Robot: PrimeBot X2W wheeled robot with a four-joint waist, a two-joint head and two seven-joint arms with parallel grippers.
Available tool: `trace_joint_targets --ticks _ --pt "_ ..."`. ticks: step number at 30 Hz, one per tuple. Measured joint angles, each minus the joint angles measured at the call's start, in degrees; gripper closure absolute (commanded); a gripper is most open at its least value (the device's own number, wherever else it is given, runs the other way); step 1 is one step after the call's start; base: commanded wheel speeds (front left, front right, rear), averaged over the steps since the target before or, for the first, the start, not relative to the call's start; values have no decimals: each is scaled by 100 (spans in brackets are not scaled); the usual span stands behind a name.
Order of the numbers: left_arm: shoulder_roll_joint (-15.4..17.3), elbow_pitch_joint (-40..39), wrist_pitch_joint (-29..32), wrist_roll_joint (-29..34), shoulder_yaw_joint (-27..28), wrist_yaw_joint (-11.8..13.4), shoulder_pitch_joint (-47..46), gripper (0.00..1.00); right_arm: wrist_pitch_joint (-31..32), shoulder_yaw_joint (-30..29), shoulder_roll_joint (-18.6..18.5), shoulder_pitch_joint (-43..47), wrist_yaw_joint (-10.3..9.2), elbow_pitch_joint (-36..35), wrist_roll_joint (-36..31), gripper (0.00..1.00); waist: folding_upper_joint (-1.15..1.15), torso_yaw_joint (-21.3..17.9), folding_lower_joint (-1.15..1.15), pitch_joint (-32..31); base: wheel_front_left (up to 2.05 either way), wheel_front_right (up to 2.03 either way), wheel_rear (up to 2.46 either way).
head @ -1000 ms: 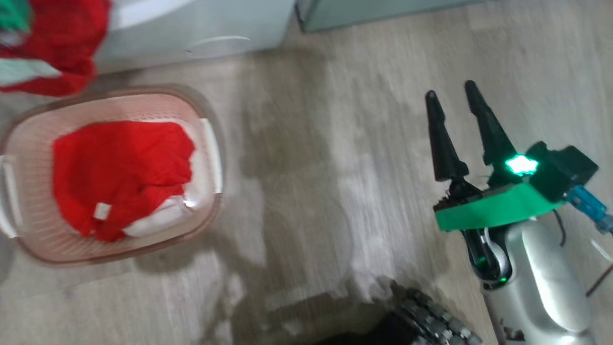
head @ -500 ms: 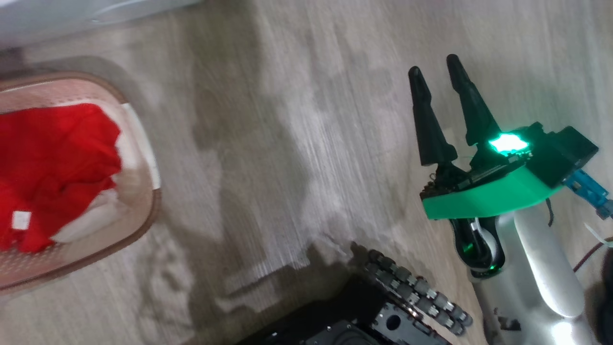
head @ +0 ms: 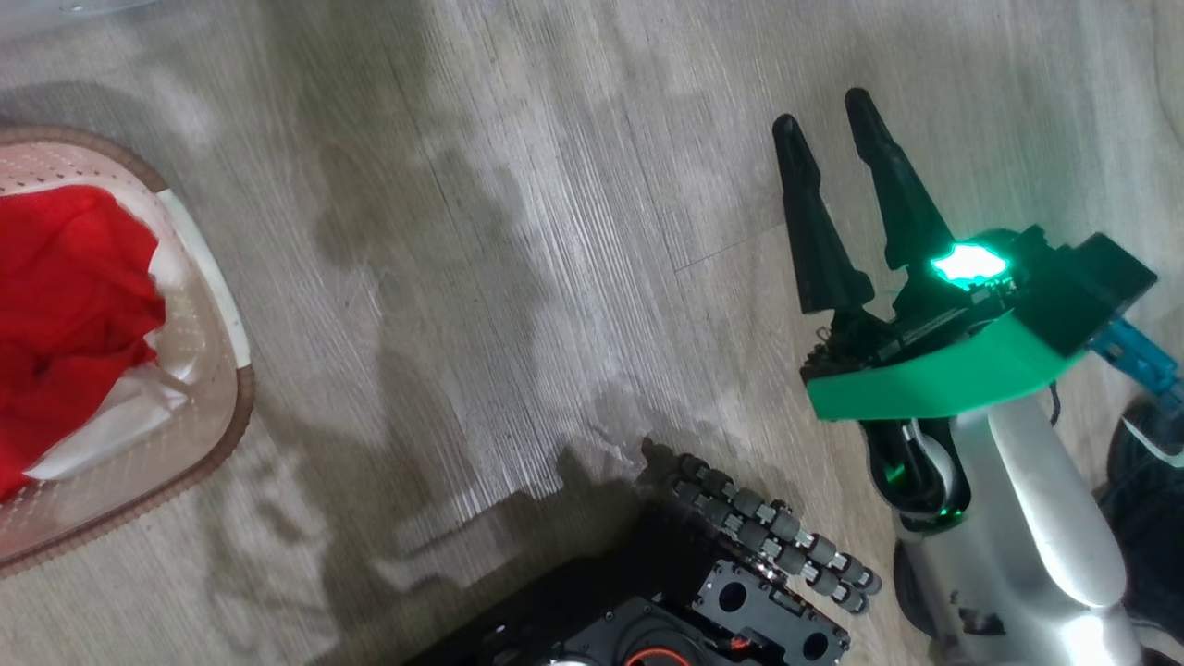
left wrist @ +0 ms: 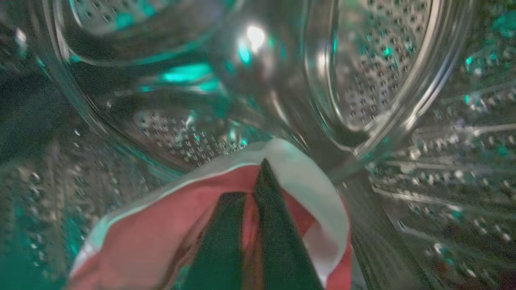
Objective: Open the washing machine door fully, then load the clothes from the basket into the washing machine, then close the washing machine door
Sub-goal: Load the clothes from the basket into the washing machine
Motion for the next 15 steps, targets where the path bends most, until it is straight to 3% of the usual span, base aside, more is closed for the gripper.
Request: trace_joint_targets --ticks 4,15 --pt "-5 303 -322 25 -9 -58 -106 100 -1 10 0 -15 0 -26 0 0 0 41 0 42 0 0 0" --pt "-147 872 -188 -174 -85 -188 425 100 -1 5 1 -20 0 -24 -13 0 0 224 -1 -27 0 0 0"
